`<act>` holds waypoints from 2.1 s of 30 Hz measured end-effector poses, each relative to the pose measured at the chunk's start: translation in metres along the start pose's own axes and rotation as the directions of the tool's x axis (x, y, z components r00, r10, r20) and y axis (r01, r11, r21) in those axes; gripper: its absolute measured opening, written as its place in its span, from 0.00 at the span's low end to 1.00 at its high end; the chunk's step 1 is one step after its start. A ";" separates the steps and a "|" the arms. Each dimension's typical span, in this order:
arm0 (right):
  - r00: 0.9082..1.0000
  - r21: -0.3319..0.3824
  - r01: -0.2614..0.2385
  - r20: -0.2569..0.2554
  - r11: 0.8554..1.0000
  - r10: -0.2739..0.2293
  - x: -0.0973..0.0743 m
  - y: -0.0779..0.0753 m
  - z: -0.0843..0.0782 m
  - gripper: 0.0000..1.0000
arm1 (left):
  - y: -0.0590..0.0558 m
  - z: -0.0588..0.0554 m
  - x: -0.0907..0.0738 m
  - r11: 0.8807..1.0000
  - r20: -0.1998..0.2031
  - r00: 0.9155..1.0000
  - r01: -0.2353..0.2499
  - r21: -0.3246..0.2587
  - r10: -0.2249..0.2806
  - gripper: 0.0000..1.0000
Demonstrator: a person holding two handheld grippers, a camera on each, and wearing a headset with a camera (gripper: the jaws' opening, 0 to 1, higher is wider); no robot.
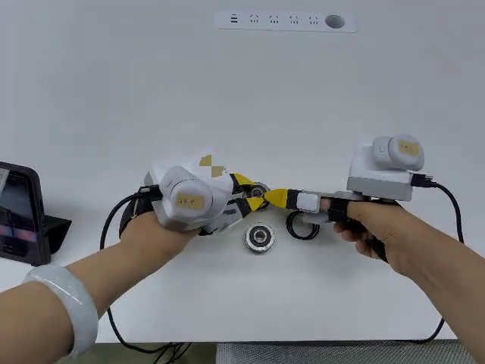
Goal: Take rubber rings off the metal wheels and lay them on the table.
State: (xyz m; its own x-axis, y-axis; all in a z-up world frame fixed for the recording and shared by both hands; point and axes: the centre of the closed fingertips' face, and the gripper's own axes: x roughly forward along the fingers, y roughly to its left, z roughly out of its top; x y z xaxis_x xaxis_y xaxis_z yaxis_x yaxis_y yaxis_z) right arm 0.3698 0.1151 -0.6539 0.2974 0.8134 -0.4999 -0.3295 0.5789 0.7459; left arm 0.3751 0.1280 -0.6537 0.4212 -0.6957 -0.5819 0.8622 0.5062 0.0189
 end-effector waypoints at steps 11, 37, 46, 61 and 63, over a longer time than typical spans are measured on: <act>1.000 -0.009 0.012 -0.006 1.000 -0.012 0.000 -0.003 -0.001 0.02 | 0.000 0.000 0.000 1.000 0.000 1.000 0.002 -0.003 -0.002 0.13; 1.000 -0.037 0.010 0.003 0.999 -0.010 0.003 0.006 0.001 0.01 | 0.000 0.000 0.000 1.000 -0.002 1.000 0.001 -0.009 -0.001 0.13; 1.000 -0.038 -0.001 0.008 0.999 0.002 0.004 0.010 0.002 0.01 | 0.000 -0.001 0.000 1.000 0.000 1.000 0.001 -0.010 -0.001 0.13; 1.000 -0.016 -0.007 0.029 1.000 0.007 0.000 0.012 0.005 0.02 | 0.000 0.000 0.000 1.000 0.000 1.000 0.007 -0.004 -0.007 0.13; 1.000 -0.014 -0.001 0.031 1.000 0.001 0.000 0.011 0.005 0.02 | 0.000 0.000 0.000 1.000 -0.001 1.000 0.009 -0.001 -0.009 0.13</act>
State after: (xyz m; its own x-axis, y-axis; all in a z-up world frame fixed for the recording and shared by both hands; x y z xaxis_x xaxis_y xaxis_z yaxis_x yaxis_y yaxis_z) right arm 0.3704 0.1208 -0.6438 0.3243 0.8120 -0.4853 -0.3420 0.5789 0.7402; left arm 0.3749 0.1277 -0.6539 0.4134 -0.6993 -0.5831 0.8654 0.5009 0.0128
